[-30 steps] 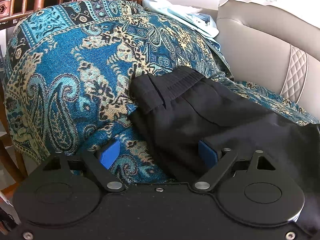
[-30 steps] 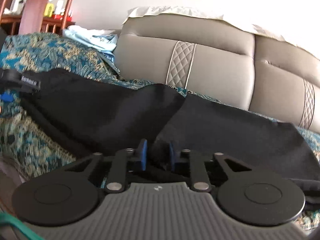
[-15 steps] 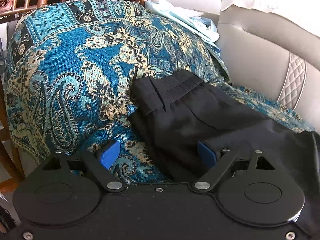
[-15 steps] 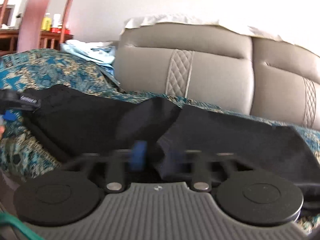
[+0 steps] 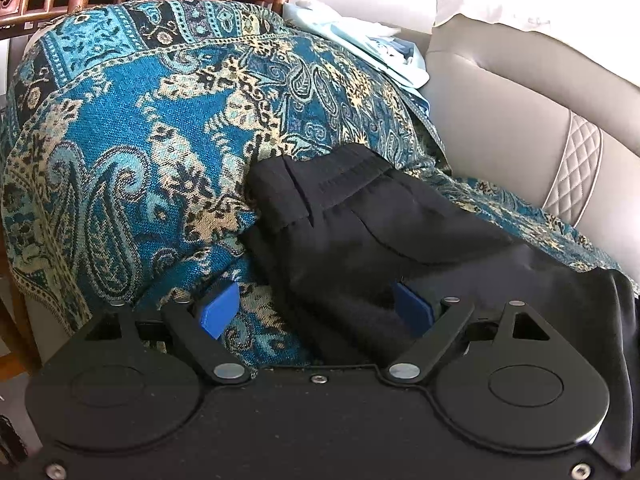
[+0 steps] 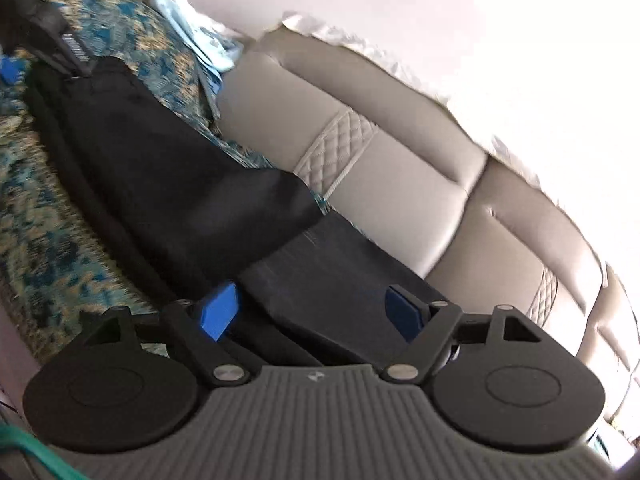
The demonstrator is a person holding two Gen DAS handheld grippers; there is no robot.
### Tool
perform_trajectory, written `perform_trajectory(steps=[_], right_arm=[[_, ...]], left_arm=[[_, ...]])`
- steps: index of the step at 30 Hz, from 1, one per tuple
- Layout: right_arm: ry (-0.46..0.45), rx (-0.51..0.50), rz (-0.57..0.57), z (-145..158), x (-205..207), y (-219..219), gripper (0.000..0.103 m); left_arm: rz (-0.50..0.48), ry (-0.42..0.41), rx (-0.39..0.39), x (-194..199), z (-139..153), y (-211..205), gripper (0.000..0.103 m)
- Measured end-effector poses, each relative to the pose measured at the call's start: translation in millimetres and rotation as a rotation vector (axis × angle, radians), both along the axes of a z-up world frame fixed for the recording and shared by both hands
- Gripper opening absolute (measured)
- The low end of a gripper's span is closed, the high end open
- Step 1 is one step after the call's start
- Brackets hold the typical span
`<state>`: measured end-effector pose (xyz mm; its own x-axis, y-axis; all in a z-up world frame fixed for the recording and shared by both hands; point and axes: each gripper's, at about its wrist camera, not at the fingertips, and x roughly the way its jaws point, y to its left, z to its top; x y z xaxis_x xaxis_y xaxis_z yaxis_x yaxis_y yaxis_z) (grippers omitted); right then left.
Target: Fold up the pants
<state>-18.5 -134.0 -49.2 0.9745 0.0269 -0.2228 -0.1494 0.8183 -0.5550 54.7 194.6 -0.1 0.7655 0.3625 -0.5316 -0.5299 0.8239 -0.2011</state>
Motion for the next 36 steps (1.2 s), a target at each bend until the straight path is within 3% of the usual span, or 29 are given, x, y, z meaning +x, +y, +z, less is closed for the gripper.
perform_trajectory(steps=[5, 7, 9, 12, 14, 15, 18, 20, 22, 26, 29, 32, 33, 34, 36], right_arm=[[0.022, -0.008, -0.016, 1, 18, -1, 0.086], [0.029, -0.006, -0.007, 2, 22, 0, 0.079], [0.048, 0.018, 0.001, 4, 24, -1, 0.069], [0.078, 0.068, 0.039, 3, 25, -4, 0.055], [0.078, 0.06, 0.064, -1, 23, -3, 0.041], [0.081, 0.062, 0.077, -3, 23, -2, 0.022], [0.095, 0.13, 0.093, -1, 22, -6, 0.014], [0.087, 0.165, 0.093, 0, 21, -11, 0.009], [0.071, 0.185, 0.08, 2, 21, -16, 0.009], [0.067, 0.227, 0.068, 5, 21, -27, 0.009], [0.073, 0.253, 0.085, 6, 20, -33, 0.009], [0.089, 0.289, 0.136, 6, 17, -36, 0.013], [0.083, 0.294, 0.149, 5, 15, -36, 0.037], [0.081, 0.293, 0.161, 5, 14, -35, 0.052], [0.099, 0.285, 0.183, 2, 14, -32, 0.07]], left_arm=[[-0.001, -0.001, -0.004, 0, 0, 1, 0.084], [-0.004, -0.008, -0.008, -1, 4, 1, 0.081], [-0.065, -0.052, -0.038, -5, 15, -1, 0.08], [-0.256, -0.113, -0.089, -4, 38, -12, 0.081], [-0.452, -0.079, -0.146, 10, 51, -26, 0.082], [-0.548, -0.044, -0.192, 20, 54, -35, 0.082], [-0.79, 0.055, -0.335, 52, 55, -67, 0.082], [-0.894, 0.099, -0.443, 75, 52, -89, 0.083], [-0.945, 0.15, -0.503, 98, 47, -110, 0.083], [-0.958, 0.274, -0.503, 136, 32, -149, 0.083], [-0.985, 0.262, -0.468, 146, 36, -170, 0.085], [-0.976, 0.28, -0.426, 154, 37, -186, 0.066], [-0.969, 0.282, -0.406, 152, 38, -190, 0.043], [-0.969, 0.292, -0.389, 150, 38, -196, 0.022], [-0.959, 0.339, -0.406, 155, 33, -200, 0.008]])
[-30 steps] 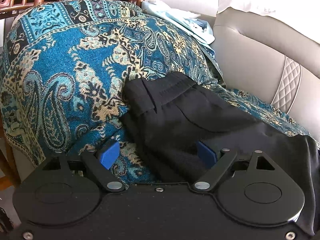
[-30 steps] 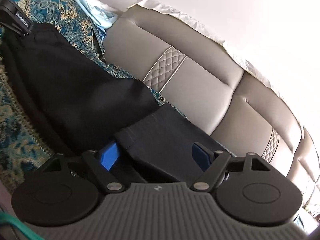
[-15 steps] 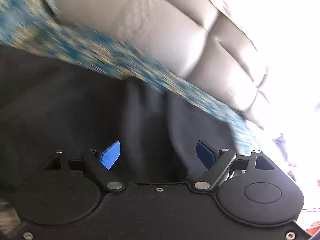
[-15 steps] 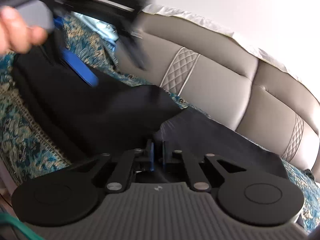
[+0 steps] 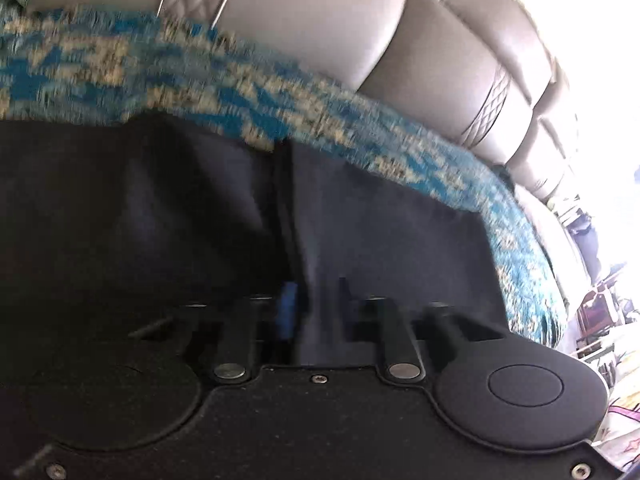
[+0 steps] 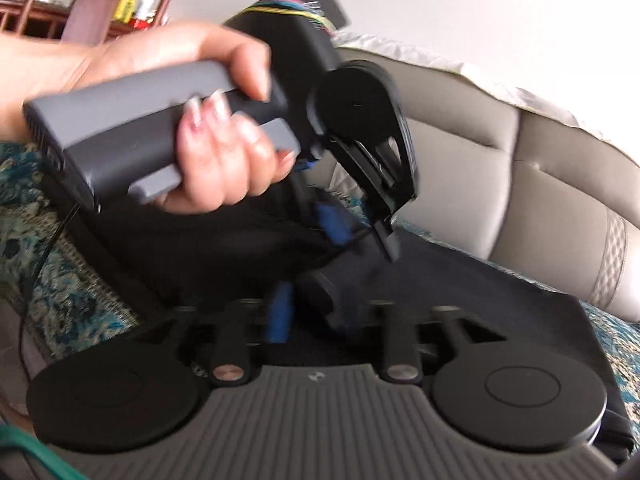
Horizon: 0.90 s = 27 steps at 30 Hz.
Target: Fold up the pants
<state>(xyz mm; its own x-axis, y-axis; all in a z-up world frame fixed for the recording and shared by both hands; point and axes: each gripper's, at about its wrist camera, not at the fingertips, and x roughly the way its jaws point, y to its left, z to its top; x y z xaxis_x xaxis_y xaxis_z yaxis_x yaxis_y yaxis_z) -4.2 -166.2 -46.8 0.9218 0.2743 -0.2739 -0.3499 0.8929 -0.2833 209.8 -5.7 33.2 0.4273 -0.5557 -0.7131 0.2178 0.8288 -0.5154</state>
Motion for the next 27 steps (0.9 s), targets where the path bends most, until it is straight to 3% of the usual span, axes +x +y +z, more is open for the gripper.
perform_trajectory(steps=[4, 8, 9, 10, 12, 13, 17, 23, 27], right_arm=[[0.027, 0.033, 0.009, -2, 7, 3, 0.076], [0.032, 0.064, -0.032, -1, 17, 4, 0.076], [0.043, 0.08, -0.047, 0, 21, 2, 0.064], [0.057, 0.095, -0.054, 1, 24, 0, 0.041], [0.073, 0.126, -0.078, 2, 26, -3, 0.017], [0.075, 0.143, -0.08, 4, 27, -4, 0.011], [0.085, 0.172, -0.043, 10, 26, -1, 0.011], [0.106, 0.19, -0.004, 7, 23, 8, 0.011], [0.116, 0.204, 0.009, 5, 24, 8, 0.01]], left_arm=[[0.029, 0.05, -0.04, -2, 0, 6, 0.005], [0.037, 0.034, -0.058, -4, 11, 8, 0.005], [0.035, 0.024, -0.052, -6, 15, 8, 0.005], [0.033, 0.014, -0.041, -7, 17, 7, 0.005], [0.04, -0.006, -0.002, -10, 21, 6, 0.005], [0.045, -0.016, 0.01, -10, 22, 6, 0.005], [0.082, -0.058, 0.017, -21, 29, 22, 0.005], [0.151, -0.205, 0.14, -37, 45, 45, 0.007], [0.09, -0.287, 0.134, -40, 56, 32, 0.011]])
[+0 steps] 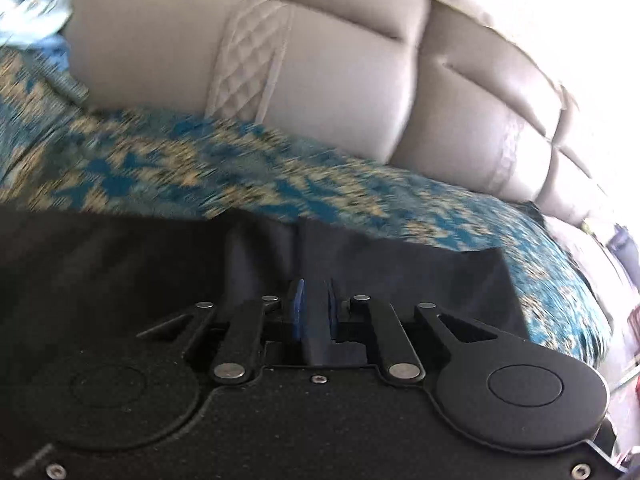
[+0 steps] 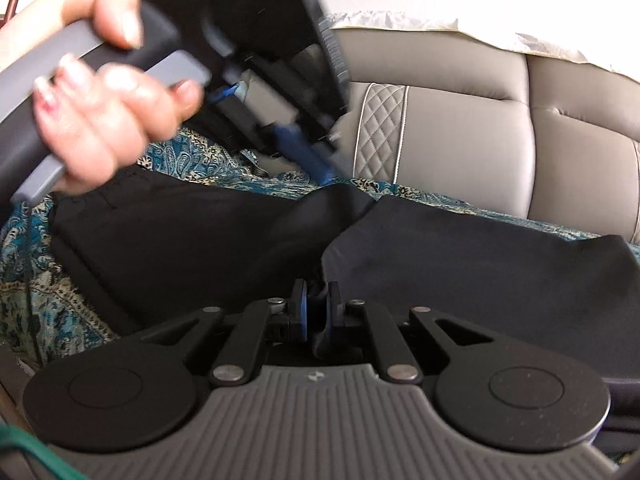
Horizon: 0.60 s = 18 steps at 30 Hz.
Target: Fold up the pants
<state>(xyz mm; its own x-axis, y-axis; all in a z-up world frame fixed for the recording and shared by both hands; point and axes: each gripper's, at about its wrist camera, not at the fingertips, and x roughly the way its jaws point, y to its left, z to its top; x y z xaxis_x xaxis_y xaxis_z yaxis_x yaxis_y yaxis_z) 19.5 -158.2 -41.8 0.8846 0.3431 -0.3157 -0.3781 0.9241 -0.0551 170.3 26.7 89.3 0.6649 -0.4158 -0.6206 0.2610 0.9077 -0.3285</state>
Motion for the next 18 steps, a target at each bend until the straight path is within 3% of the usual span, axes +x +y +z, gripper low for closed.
perform_trajectory(steps=[3, 9, 11, 13, 16, 18], right_arm=[[0.002, 0.0, 0.018, 0, -2, 1, 0.01], [0.0, -0.05, 0.074, -5, -12, 4, 0.016], [-0.029, -0.084, 0.076, -9, -21, -2, 0.037], [-0.029, -0.056, 0.124, -8, -30, -22, 0.067], [-0.026, 0.03, 0.095, -4, -40, -61, 0.071], [-0.031, 0.061, -0.016, 0, -39, -88, 0.073]], left_arm=[[-0.074, -0.033, 0.04, 7, -7, -31, 0.014], [-0.04, -0.019, 0.177, 36, -49, -70, 0.012], [-0.033, -0.069, 0.158, 37, -55, -66, 0.013], [-0.029, -0.069, 0.125, 37, -59, -61, 0.012], [-0.031, -0.099, 0.117, 32, -64, -58, 0.012], [-0.03, -0.133, 0.137, 26, -66, -61, 0.012]])
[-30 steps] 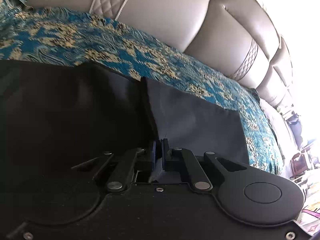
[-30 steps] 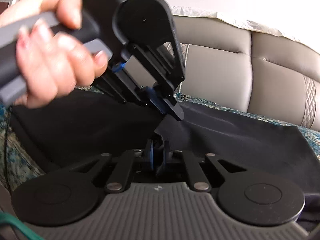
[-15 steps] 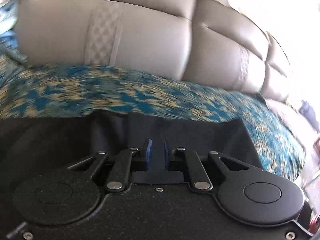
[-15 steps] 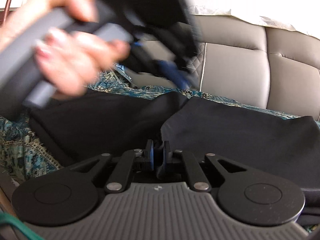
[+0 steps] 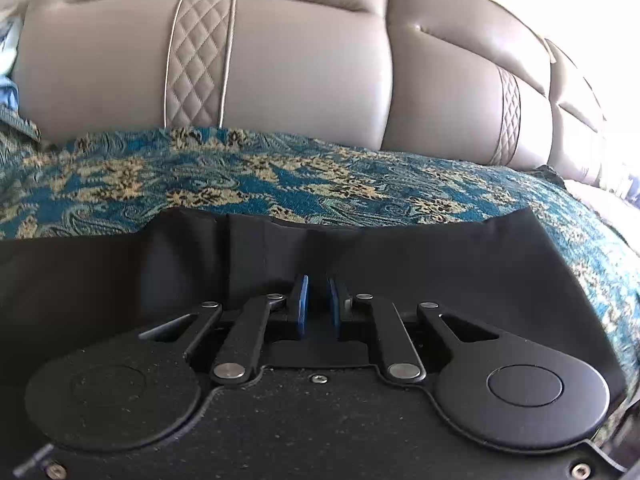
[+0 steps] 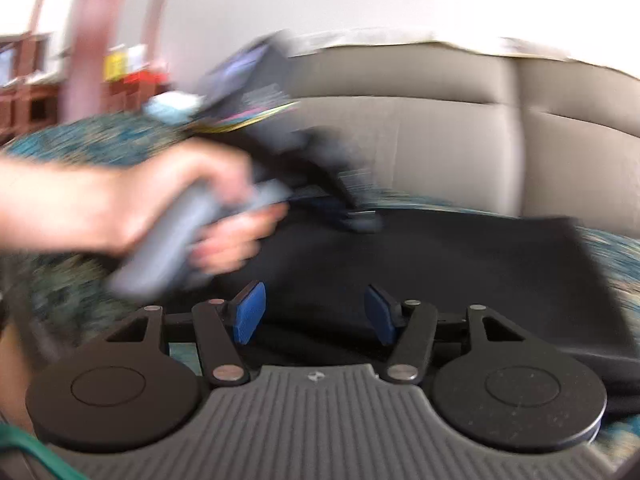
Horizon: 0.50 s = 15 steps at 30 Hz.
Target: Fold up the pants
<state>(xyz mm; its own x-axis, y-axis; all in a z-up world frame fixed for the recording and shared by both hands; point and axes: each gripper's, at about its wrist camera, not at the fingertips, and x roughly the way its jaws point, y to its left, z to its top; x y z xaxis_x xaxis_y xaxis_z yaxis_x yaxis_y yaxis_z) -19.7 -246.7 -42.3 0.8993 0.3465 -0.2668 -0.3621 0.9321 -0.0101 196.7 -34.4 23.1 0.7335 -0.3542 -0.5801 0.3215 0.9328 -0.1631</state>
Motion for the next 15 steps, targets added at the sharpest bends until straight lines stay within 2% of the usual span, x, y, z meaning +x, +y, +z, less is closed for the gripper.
perform_trajectory(steps=[2, 5, 6, 8, 11, 13, 15], right_arm=[[0.008, -0.01, -0.139, 1, 13, -25, 0.075], [0.086, -0.091, -0.39, -7, 38, -59, 0.082], [0.082, -0.07, -0.452, -6, 41, -73, 0.088], [0.109, -0.058, -0.538, -2, 48, -90, 0.088], [0.063, -0.067, -0.569, 12, 58, -106, 0.088], [0.033, -0.074, -0.533, 26, 72, -109, 0.09], [0.04, -0.084, -0.473, 37, 88, -110, 0.091]], left_arm=[[0.002, -0.03, 0.025, -4, -2, -4, 0.013], [-0.004, -0.081, 0.064, -11, -5, -10, 0.013], [-0.008, -0.108, 0.083, -15, -7, -13, 0.013], [-0.011, -0.157, 0.127, -22, -11, -19, 0.013], [-0.003, -0.164, 0.143, -24, -11, -22, 0.014], [-0.005, -0.162, 0.134, -24, -11, -21, 0.014], [-0.006, -0.159, 0.122, -23, -11, -18, 0.014]])
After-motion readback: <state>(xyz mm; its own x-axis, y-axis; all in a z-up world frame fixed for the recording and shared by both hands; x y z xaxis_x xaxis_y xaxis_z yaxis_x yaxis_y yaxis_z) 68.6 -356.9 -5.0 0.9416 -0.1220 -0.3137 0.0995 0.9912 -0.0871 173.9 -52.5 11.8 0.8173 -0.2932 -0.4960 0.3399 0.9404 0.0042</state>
